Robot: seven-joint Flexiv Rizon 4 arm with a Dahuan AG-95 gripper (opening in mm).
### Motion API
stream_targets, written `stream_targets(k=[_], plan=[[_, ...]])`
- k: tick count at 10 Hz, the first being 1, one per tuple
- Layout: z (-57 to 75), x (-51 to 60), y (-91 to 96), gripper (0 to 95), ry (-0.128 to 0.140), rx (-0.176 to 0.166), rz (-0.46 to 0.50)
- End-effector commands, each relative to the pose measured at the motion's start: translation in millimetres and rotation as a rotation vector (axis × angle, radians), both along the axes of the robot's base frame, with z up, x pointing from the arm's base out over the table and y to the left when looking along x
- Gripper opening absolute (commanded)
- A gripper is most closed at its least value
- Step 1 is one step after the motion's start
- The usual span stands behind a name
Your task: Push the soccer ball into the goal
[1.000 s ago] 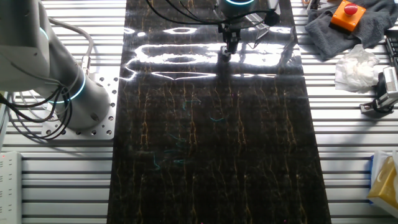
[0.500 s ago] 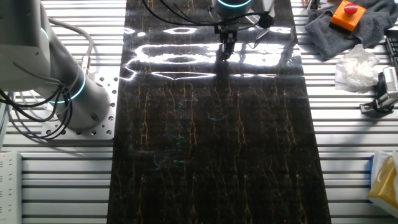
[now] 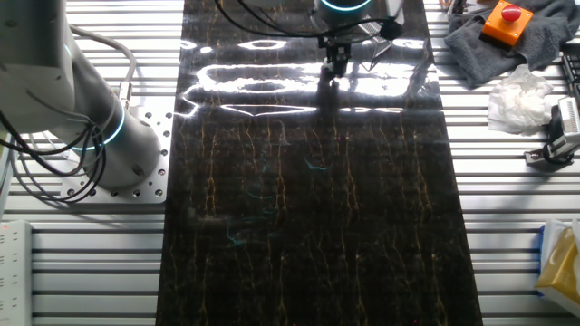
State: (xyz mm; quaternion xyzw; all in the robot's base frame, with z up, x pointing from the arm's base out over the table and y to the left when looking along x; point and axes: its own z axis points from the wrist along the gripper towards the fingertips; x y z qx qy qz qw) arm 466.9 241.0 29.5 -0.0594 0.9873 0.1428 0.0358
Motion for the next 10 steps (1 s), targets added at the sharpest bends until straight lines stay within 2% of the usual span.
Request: stream_targets(k=[1,3,6,8,10], plan=[[5.7,7.0,2.0,76.0,0.003,0.004,-0.001],[13.0,16.7,3.1,76.0,0.010,0.004,0.004],[16.5,16.3,3.1,76.0,0.026,-0.009,0.014],[20.3,12.1,-1.3,76.0,0.045,-0.010,0.020],[30.2,-0.2,-12.7,76.0,0.070,-0.012,0.033]])
